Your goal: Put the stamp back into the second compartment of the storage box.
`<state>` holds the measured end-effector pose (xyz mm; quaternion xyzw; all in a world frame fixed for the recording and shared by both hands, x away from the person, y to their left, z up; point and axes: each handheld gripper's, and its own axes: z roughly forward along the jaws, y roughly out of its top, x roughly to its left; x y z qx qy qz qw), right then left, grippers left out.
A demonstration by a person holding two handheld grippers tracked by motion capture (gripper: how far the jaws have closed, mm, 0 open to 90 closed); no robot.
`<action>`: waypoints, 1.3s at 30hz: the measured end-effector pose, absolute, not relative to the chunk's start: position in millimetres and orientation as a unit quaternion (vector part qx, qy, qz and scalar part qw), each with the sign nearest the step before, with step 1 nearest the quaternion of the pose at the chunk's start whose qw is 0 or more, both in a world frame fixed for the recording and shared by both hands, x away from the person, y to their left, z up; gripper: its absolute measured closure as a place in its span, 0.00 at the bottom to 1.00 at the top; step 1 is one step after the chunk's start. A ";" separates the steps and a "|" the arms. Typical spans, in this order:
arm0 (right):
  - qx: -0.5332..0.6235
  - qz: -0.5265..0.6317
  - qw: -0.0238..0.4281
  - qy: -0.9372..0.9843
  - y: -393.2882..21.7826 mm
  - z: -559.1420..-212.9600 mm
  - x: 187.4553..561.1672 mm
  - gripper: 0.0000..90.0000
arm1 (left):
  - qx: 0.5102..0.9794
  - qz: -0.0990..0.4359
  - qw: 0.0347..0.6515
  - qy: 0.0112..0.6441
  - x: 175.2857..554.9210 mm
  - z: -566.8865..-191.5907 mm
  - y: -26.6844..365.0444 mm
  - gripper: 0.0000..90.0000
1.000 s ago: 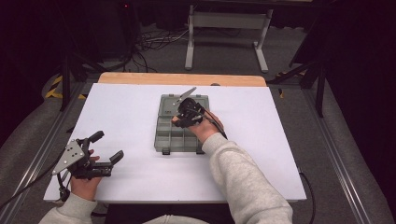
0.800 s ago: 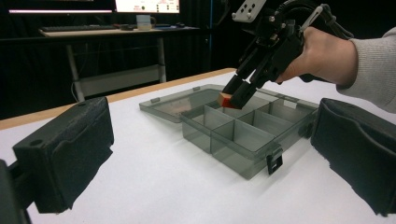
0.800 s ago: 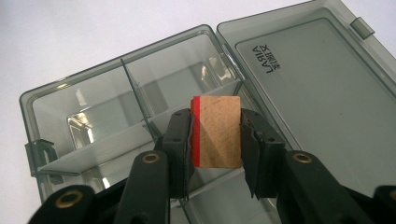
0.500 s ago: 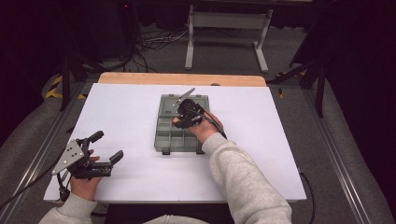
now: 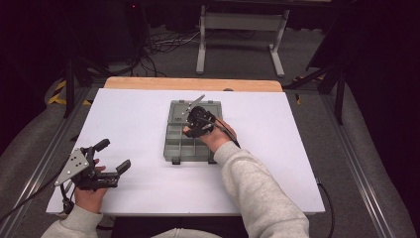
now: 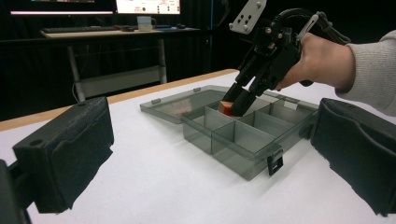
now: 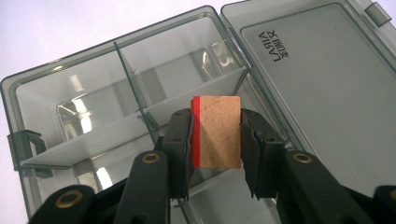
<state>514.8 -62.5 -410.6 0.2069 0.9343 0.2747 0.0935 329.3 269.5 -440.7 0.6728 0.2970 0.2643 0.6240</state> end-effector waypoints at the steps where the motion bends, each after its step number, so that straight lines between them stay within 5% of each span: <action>1: 0.206 0.275 0.093 0.934 -62.6 -410.6 514.9 0.73 | 0.673 0.264 0.624 0.297 329.3 -440.8 269.5 0.00; 18: 0.206 0.307 0.107 0.923 -67.7 -400.8 512.1 0.53 | 0.674 0.265 0.623 0.296 329.3 -440.2 269.3 0.00; 22: 0.206 0.327 0.116 0.915 -70.1 -394.3 508.8 0.35 | 0.672 0.263 0.625 0.297 328.9 -440.3 268.5 0.00; 23: 0.205 0.338 0.120 0.910 -71.1 -391.7 507.4 0.25 | 0.672 0.263 0.626 0.297 328.9 -440.1 268.4 0.00; 29: 0.200 0.364 0.131 0.900 -74.7 -383.0 501.8 0.10 | 0.672 0.264 0.625 0.297 329.0 -440.1 269.5 0.00; 39: 0.189 0.390 0.137 0.890 -81.3 -368.1 489.3 0.04 | 0.672 0.264 0.625 0.296 329.0 -440.0 268.5 0.00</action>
